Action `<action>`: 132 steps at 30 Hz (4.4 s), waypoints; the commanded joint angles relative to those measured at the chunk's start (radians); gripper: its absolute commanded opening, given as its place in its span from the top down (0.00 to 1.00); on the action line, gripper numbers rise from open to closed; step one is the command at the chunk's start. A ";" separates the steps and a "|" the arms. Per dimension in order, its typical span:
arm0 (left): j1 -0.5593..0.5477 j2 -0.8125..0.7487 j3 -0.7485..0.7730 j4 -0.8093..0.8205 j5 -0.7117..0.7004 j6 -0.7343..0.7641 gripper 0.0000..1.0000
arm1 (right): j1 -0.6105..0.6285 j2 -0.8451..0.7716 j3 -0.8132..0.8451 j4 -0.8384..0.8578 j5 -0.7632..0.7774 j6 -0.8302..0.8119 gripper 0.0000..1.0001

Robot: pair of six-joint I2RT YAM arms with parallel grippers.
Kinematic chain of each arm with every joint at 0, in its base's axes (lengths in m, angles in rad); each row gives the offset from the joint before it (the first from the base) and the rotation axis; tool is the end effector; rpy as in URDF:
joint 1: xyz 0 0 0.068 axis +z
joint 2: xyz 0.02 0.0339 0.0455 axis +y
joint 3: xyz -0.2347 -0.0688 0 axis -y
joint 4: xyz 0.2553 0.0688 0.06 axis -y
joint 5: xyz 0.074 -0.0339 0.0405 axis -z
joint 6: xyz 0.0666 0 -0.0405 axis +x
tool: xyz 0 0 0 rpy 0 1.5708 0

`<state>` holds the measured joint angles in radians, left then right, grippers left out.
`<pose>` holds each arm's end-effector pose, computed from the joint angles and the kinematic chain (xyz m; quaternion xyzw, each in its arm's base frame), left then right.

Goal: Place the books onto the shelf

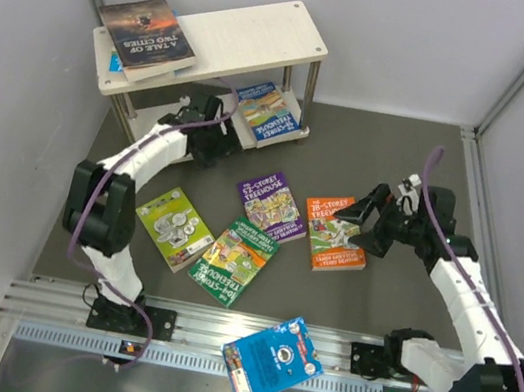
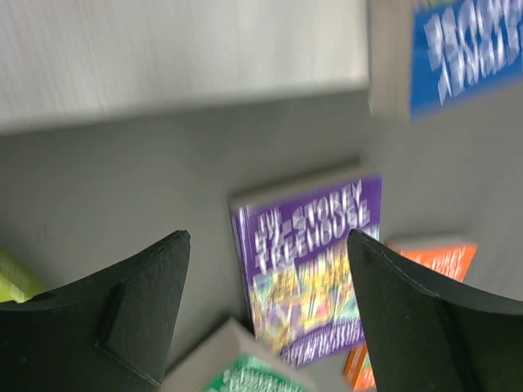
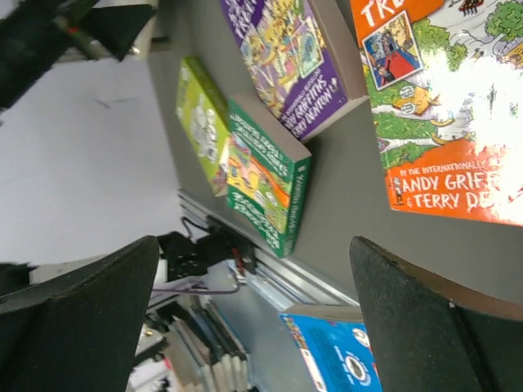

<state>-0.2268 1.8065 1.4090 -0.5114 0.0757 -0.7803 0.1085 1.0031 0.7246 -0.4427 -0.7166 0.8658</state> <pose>0.4078 -0.0993 0.1874 -0.2464 0.9125 -0.1880 0.2671 0.2429 0.0705 0.2169 0.1811 0.8462 0.4630 0.1915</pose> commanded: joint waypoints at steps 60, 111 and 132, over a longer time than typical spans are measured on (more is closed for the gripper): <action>-0.218 -1.032 -0.854 0.391 0.360 -0.080 0.09 | 0.498 0.318 -0.146 1.401 -0.061 0.714 1.00; 0.032 -0.021 -0.489 1.582 0.337 -0.672 1.00 | 0.131 0.083 -0.031 0.558 -0.184 0.220 0.01; 0.067 0.289 -0.001 1.261 0.157 -0.544 1.00 | 0.103 0.137 -0.016 0.547 -0.185 0.216 0.01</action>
<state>-0.1623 2.1010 1.2881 0.8288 0.2523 -1.4132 0.2314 1.1404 0.6567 0.0998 -0.8921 1.1000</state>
